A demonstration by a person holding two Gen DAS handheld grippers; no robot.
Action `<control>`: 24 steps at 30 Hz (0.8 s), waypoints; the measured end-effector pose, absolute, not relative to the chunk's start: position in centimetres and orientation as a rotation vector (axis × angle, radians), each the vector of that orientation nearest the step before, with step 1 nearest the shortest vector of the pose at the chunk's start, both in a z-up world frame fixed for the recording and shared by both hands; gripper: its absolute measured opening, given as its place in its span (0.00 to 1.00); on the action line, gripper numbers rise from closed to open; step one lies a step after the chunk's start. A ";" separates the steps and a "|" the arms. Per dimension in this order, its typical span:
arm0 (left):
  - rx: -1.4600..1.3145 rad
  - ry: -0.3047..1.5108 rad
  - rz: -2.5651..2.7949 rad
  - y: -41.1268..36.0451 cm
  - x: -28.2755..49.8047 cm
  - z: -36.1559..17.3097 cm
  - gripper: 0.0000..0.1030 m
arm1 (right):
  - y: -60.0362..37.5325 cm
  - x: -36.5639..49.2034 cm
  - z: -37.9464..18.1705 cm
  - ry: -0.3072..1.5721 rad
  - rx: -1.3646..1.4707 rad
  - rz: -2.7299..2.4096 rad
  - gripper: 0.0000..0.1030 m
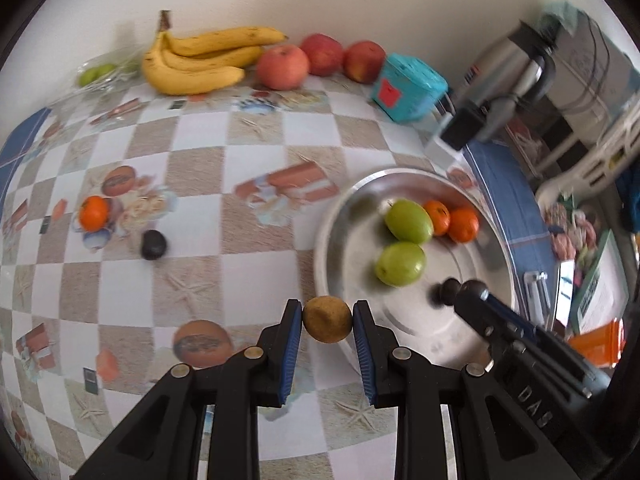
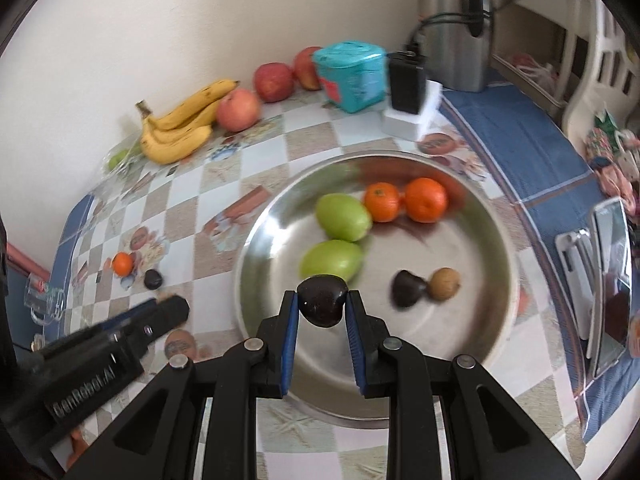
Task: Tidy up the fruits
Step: 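Carry the plum into the steel bowl and open the right tool while the left tool drops the kiwi there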
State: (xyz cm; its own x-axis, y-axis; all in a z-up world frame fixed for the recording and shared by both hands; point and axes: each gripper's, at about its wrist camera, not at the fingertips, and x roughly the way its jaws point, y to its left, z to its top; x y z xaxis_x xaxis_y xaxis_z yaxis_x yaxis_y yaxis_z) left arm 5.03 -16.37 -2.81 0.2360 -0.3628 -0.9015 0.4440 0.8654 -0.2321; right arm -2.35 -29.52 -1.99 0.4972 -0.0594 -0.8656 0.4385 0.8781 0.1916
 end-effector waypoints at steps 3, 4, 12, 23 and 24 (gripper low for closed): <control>0.100 1.218 -0.578 -17.4 4.4 -3.2 0.28 | -30.8 -2.9 -2.1 1.014 0.432 -0.336 0.24; 0.105 1.218 -0.587 -17.7 4.2 -3.2 0.28 | -31.1 -3.1 -2.1 1.015 0.435 -0.342 0.24; 0.156 1.216 -0.601 -19.0 3.5 -4.1 0.28 | -32.1 -3.5 -2.1 1.016 0.448 -0.361 0.25; 0.187 1.230 -0.578 -19.2 3.4 -4.9 0.30 | -31.7 -2.7 -5.1 1.138 0.436 -0.348 0.25; 0.192 1.227 -0.574 -19.2 3.4 -4.8 0.31 | -31.6 -2.7 -5.1 1.139 0.432 -0.348 0.25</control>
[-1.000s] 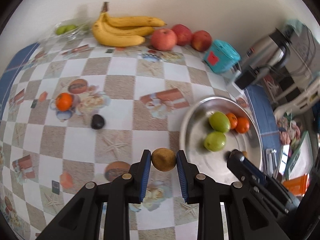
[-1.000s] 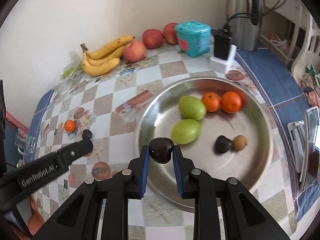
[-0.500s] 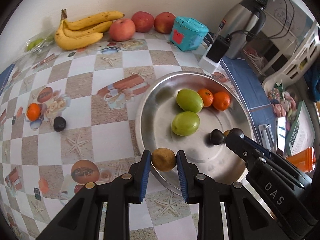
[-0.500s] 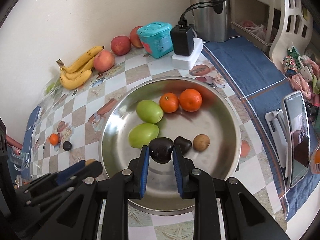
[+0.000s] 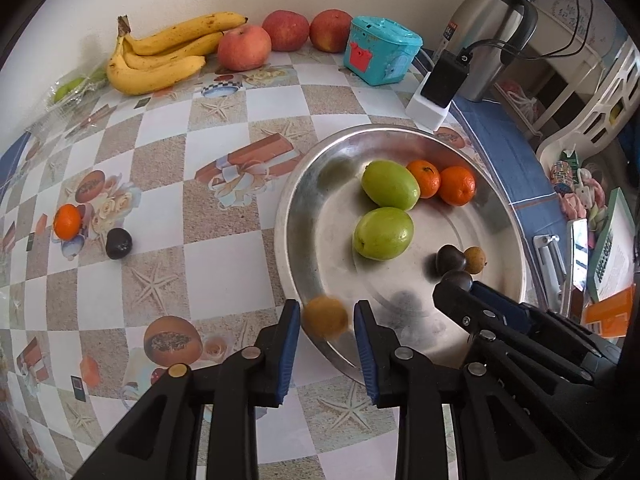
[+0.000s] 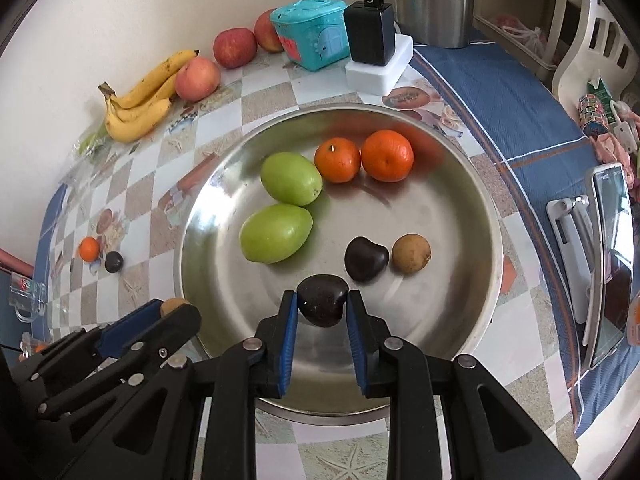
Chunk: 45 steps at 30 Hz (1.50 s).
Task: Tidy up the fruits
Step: 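Carry the plum into the steel bowl and open the right tool while the left tool drops the kiwi there, then move the right tool to the last dark plum while the left tool moves to a tangerine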
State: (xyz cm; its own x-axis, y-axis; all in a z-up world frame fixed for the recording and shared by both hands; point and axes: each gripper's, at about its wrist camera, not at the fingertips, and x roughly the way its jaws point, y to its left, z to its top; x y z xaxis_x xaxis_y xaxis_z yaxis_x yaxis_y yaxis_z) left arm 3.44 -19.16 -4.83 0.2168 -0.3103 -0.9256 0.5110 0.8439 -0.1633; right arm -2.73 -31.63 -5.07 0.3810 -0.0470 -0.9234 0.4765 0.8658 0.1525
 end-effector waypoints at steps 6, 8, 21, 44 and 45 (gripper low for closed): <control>0.177 1.229 -0.565 -18.5 3.9 -4.6 0.38 | -31.6 -2.7 -4.5 1.124 0.412 -0.367 0.37; 0.168 1.236 -0.545 -18.1 4.3 -4.6 0.39 | -31.7 -2.8 -4.3 1.114 0.417 -0.364 0.37; 0.024 1.268 -0.337 -11.5 8.2 -4.4 0.45 | -30.4 -1.8 -3.9 1.113 0.403 -0.336 0.38; -0.103 1.259 -0.140 -4.1 11.2 -4.2 0.95 | -25.5 1.0 -3.6 1.115 0.346 -0.255 0.67; -0.101 1.260 -0.135 -4.0 11.2 -4.3 0.96 | -25.5 1.0 -3.7 1.111 0.346 -0.260 0.70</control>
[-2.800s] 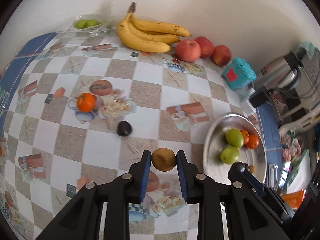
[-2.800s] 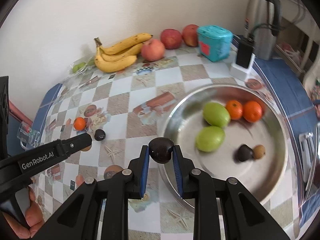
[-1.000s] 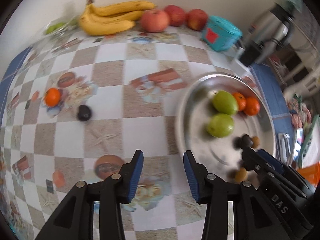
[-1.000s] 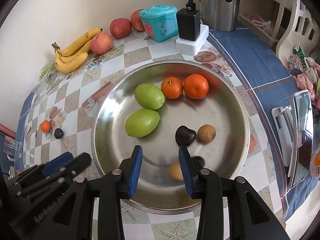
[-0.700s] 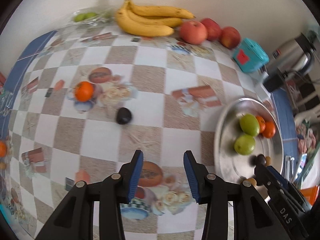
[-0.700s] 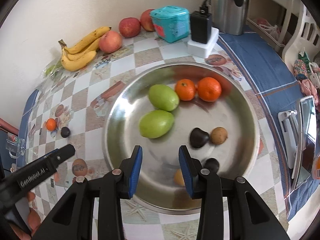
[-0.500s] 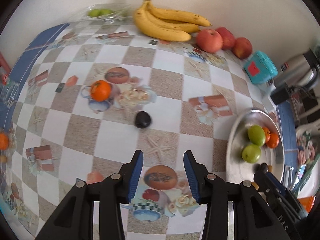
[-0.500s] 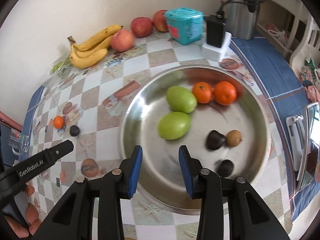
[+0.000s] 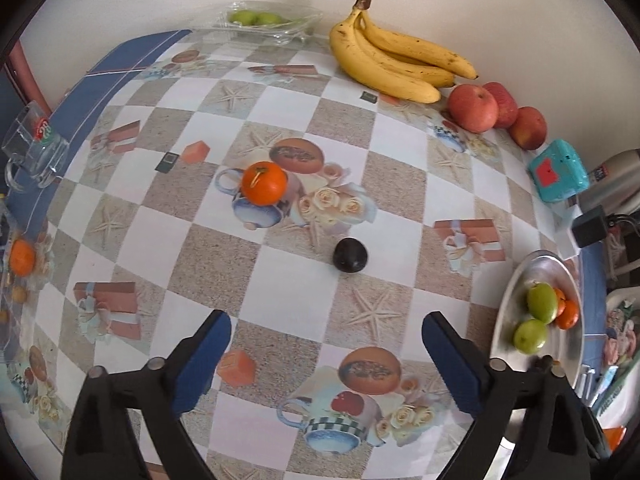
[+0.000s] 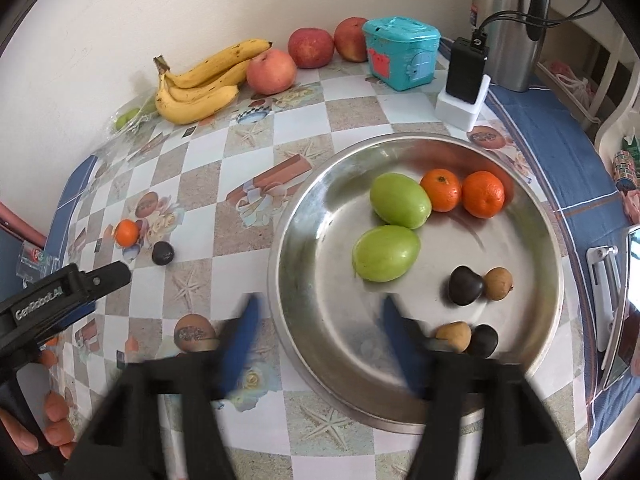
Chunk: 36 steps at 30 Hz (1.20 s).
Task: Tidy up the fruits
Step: 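Move the right tool to the last dark plum while the left tool moves to a tangerine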
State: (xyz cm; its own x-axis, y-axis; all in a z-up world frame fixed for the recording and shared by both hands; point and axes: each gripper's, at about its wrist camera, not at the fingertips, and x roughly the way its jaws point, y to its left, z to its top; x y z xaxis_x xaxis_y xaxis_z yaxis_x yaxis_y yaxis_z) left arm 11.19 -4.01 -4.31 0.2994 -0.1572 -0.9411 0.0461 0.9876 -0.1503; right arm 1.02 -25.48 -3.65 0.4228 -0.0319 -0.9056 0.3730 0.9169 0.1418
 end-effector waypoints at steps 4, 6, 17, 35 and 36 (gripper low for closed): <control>-0.091 1.264 -0.115 -3.9 11.2 -4.6 1.00 | -25.7 1.0 -3.8 1.109 0.346 -0.262 0.70; -0.085 1.259 -0.106 -3.8 11.2 -4.6 1.00 | -25.7 1.0 -3.9 1.111 0.341 -0.266 0.70; -0.066 1.242 -0.080 -3.3 11.4 -4.5 1.00 | -25.5 1.1 -3.7 1.078 0.317 -0.266 0.91; -0.061 1.192 0.039 1.3 12.9 -3.7 1.00 | -21.2 3.4 -4.8 1.112 0.288 -0.146 0.91; -0.074 1.196 0.049 1.8 13.0 -3.9 1.00 | -20.6 3.7 -4.9 1.115 0.284 -0.132 0.91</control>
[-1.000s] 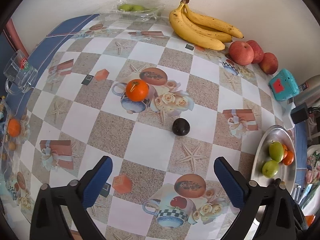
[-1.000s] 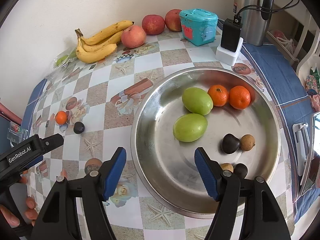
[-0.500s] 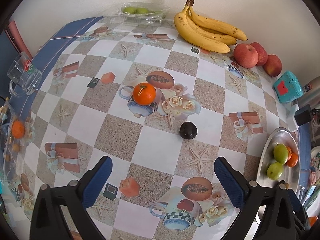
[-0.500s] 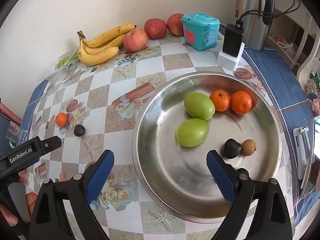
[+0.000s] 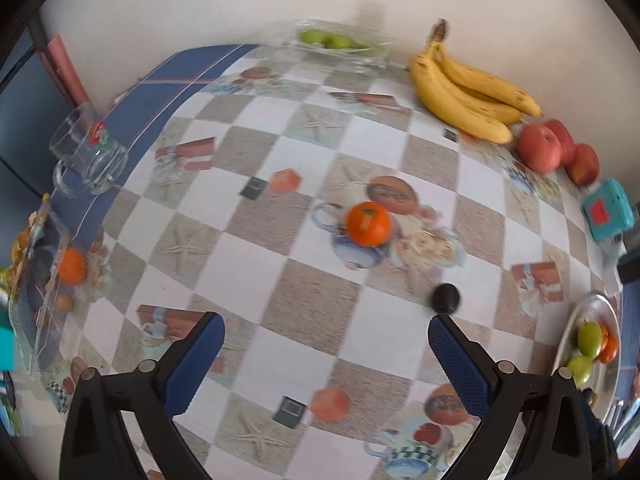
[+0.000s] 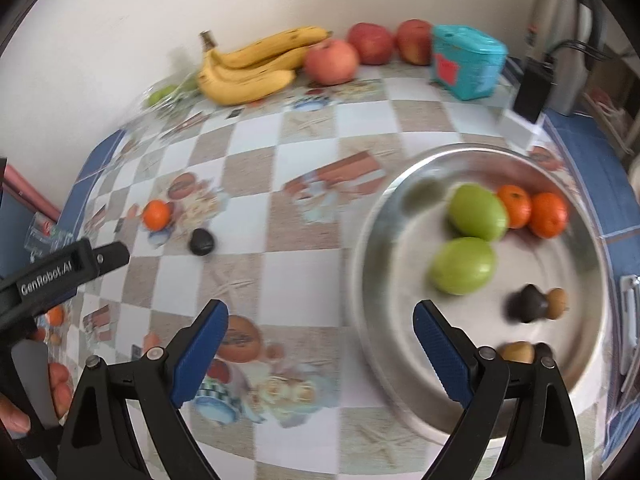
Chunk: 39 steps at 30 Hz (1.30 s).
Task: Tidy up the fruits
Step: 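Move the right tool to the last dark plum while the left tool moves to a tangerine, then grasp the dark plum with the right tool while the left tool grasps the tangerine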
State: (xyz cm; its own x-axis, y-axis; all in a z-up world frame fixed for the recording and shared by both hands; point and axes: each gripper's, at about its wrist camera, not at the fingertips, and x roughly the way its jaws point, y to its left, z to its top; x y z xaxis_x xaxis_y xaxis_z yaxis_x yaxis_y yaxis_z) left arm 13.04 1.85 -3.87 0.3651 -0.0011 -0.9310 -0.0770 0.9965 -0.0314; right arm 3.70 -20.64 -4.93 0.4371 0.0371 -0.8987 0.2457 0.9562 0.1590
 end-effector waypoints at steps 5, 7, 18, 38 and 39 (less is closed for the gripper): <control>-0.135 1.205 0.102 4.6 13.6 -4.2 1.00 | -18.4 4.7 -5.2 1.120 0.267 -0.084 0.91; -0.170 1.208 0.115 5.8 13.8 -4.2 1.00 | -17.6 5.0 -5.3 1.122 0.263 -0.070 0.91; -0.289 1.217 0.113 8.6 14.8 -4.5 1.00 | -15.0 6.4 -5.5 1.113 0.226 -0.003 0.91; -0.267 1.177 -0.135 4.8 18.6 -5.7 0.92 | -14.2 10.5 -7.1 1.062 0.236 0.022 0.91; -0.261 1.176 -0.142 4.5 18.7 -5.9 0.91 | -14.0 10.8 -7.2 1.062 0.228 0.023 0.91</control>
State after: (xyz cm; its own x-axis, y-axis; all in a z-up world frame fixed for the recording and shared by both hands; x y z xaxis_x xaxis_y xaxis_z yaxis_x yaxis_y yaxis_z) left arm 18.70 4.52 -5.86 0.3808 -0.2451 -0.8916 -0.0265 0.9610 -0.2754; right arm 10.75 -14.02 -7.22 0.4892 0.1288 -0.8626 0.0907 0.9762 0.1972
